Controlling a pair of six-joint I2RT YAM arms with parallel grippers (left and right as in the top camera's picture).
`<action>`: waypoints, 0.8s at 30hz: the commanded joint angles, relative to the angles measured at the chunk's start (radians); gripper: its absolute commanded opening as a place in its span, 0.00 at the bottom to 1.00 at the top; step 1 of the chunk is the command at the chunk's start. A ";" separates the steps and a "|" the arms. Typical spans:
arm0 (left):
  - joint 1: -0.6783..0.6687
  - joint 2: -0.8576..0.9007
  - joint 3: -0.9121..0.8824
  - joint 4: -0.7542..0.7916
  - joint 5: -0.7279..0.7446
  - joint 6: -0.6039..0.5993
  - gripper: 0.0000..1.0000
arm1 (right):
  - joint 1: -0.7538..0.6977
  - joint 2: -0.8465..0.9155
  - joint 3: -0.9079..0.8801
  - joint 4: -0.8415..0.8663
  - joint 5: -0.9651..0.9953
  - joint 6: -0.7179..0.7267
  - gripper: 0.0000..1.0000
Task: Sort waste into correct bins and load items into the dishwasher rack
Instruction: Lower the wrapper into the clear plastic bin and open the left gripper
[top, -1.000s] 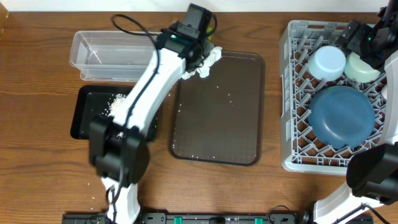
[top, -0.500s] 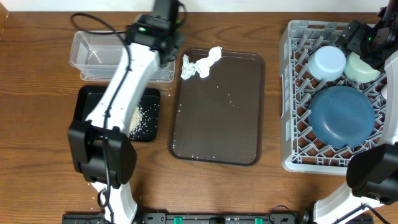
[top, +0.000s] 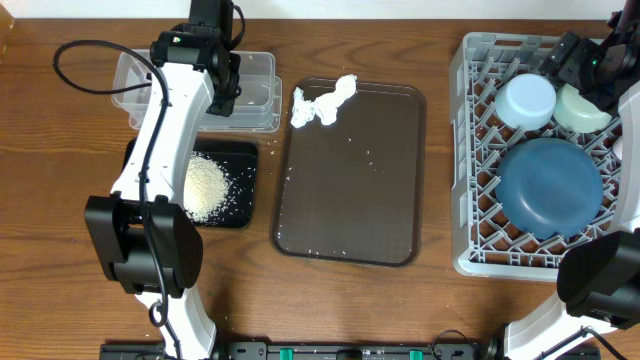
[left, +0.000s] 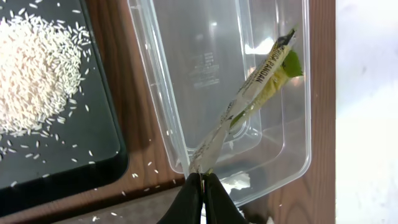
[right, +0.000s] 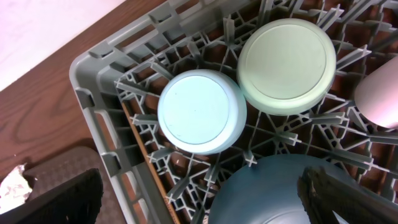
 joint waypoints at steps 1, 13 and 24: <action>0.005 0.013 -0.003 -0.006 -0.024 -0.055 0.06 | -0.002 -0.014 0.018 -0.001 -0.004 0.013 0.99; 0.002 0.027 -0.013 -0.009 -0.024 -0.054 0.14 | -0.002 -0.014 0.018 0.000 -0.004 0.013 0.99; 0.002 0.026 -0.015 -0.002 0.033 -0.045 0.51 | 0.001 -0.014 0.018 -0.001 -0.004 0.013 0.99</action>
